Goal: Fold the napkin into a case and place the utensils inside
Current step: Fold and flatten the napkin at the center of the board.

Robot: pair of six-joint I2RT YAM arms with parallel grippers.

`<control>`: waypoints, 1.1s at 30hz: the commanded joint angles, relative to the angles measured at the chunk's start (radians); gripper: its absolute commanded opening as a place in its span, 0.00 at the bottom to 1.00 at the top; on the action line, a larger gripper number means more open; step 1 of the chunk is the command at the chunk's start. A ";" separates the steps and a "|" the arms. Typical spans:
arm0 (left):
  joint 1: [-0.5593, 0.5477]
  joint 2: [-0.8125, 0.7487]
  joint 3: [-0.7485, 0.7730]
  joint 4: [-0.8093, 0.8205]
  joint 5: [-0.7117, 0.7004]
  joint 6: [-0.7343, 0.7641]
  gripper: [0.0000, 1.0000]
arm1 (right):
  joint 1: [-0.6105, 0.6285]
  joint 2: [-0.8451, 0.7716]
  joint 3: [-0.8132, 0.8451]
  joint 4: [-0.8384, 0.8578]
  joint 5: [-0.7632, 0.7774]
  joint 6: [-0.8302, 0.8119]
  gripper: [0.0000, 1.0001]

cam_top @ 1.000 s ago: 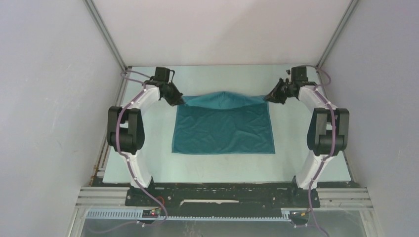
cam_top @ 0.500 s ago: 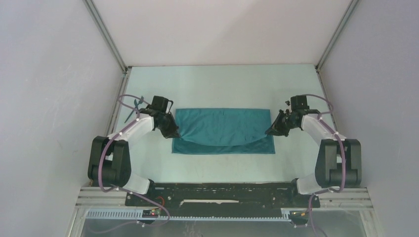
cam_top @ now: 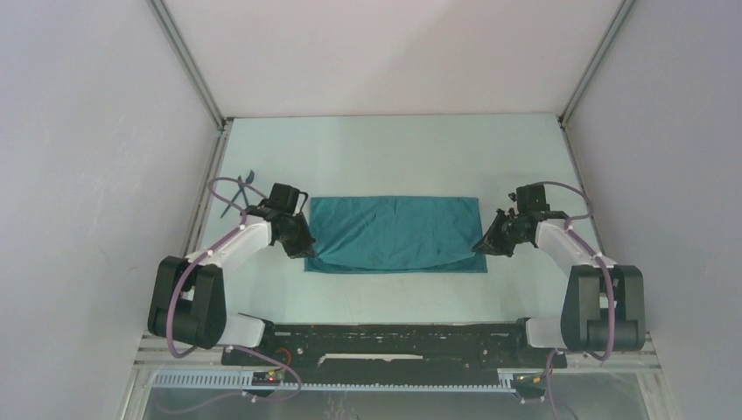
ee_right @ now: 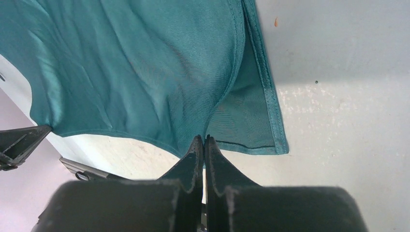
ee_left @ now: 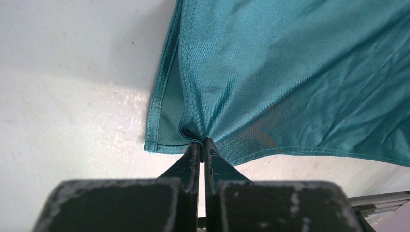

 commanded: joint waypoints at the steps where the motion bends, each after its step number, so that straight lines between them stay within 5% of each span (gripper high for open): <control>1: -0.002 -0.041 -0.008 0.005 -0.011 0.008 0.00 | -0.005 -0.042 -0.017 0.013 0.032 -0.004 0.00; 33: -0.020 0.017 -0.080 0.066 -0.011 -0.002 0.00 | -0.034 0.054 -0.082 0.089 0.057 -0.009 0.00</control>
